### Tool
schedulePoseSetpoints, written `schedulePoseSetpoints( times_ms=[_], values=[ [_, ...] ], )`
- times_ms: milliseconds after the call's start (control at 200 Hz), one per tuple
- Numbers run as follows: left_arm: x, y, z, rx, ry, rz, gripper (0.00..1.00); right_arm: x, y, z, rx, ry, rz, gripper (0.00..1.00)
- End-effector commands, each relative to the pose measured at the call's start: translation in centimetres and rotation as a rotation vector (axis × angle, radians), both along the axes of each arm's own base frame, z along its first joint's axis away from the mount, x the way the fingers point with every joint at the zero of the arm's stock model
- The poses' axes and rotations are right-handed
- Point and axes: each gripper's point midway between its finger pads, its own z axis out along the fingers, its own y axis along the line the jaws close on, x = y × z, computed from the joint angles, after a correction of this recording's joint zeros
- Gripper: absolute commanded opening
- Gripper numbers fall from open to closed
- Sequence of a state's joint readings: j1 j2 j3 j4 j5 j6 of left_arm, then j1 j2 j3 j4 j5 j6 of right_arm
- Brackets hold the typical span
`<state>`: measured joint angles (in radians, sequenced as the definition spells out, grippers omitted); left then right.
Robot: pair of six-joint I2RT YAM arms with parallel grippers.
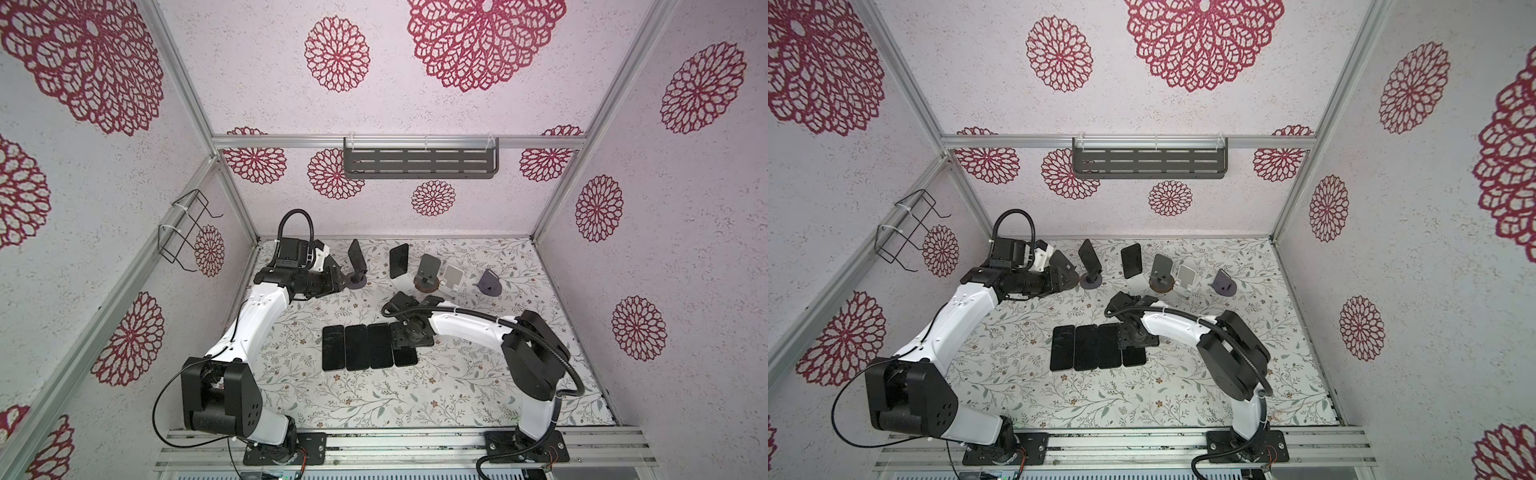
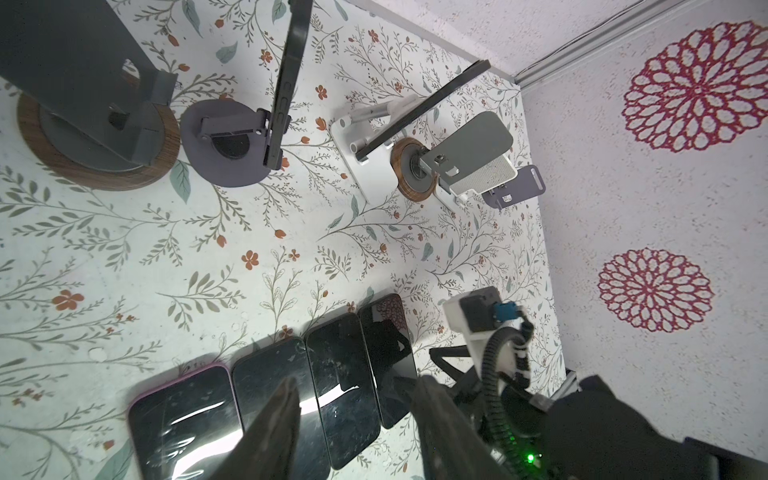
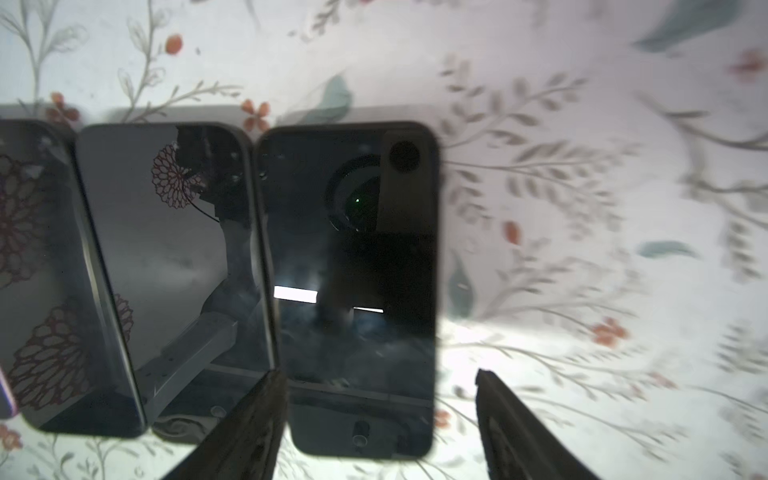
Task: Remove the phone from the phone stand
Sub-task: 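Open the right gripper and raise it off the placed phone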
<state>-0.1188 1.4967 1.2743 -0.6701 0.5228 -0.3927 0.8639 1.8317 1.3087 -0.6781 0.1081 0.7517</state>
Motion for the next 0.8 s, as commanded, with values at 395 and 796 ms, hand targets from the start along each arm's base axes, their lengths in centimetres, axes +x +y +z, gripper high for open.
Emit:
schedulePoseSetpoints(
  times_ms=[395, 796],
  values=[
    [0.1, 0.0, 0.2, -0.006, -0.022, -0.013, 0.49, 0.9, -5.3, -3.1, -0.147, -0.012, -0.056, 0.71],
    [0.1, 0.0, -0.1, 0.001, -0.015, -0.016, 0.49, 0.0, -3.4, -4.0, -0.090, 0.013, -0.037, 0.71]
  ],
)
